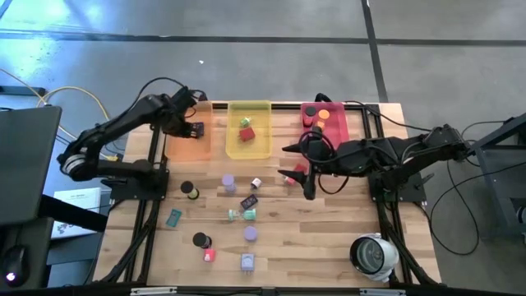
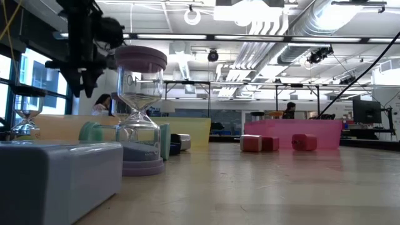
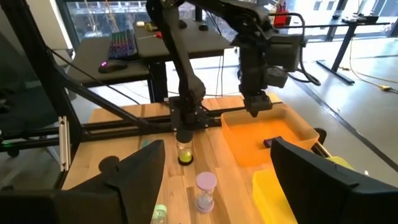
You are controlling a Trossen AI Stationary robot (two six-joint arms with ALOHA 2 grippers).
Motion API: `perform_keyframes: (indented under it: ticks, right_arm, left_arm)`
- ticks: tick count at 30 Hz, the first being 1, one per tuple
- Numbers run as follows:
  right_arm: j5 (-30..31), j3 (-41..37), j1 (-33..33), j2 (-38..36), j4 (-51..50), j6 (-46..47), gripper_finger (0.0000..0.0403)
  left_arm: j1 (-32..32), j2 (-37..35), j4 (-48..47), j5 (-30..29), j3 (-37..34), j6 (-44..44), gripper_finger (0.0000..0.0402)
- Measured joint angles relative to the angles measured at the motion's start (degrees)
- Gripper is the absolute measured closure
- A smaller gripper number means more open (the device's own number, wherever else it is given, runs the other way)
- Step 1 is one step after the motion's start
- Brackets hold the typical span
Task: Pick & Place Office items
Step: Put the right blue digital clock into the orange bin
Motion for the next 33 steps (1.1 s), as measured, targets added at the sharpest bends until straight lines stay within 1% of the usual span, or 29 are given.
perform_keyframes:
  ticks: [6,11,16,21,33]
  right_arm:
    - [0.0,0.0,0.0,0.0,-1.6,1.2,0.0121]
    - [0.0,0.0,0.0,0.0,-3.1,3.1,0.0121]
    - [0.0,0.0,0.0,0.0,-4.0,4.6,0.0121]
    - [0.0,-0.1,0.0,0.0,-4.4,4.7,0.0121]
    - [0.0,-0.1,0.0,0.0,-4.6,4.7,0.0121]
  left_arm:
    - [5.5,7.9,1.0,0.5,-0.2,1.7,0.0256]
    - [7.9,13.4,2.6,2.1,-0.2,2.1,0.0256]
    - [8.3,16.6,5.6,2.1,-0.2,2.3,0.0256]
    - [8.3,19.8,8.0,3.9,-0.2,2.0,0.0256]
    - [8.2,26.3,8.4,4.9,-0.3,1.4,0.0251]
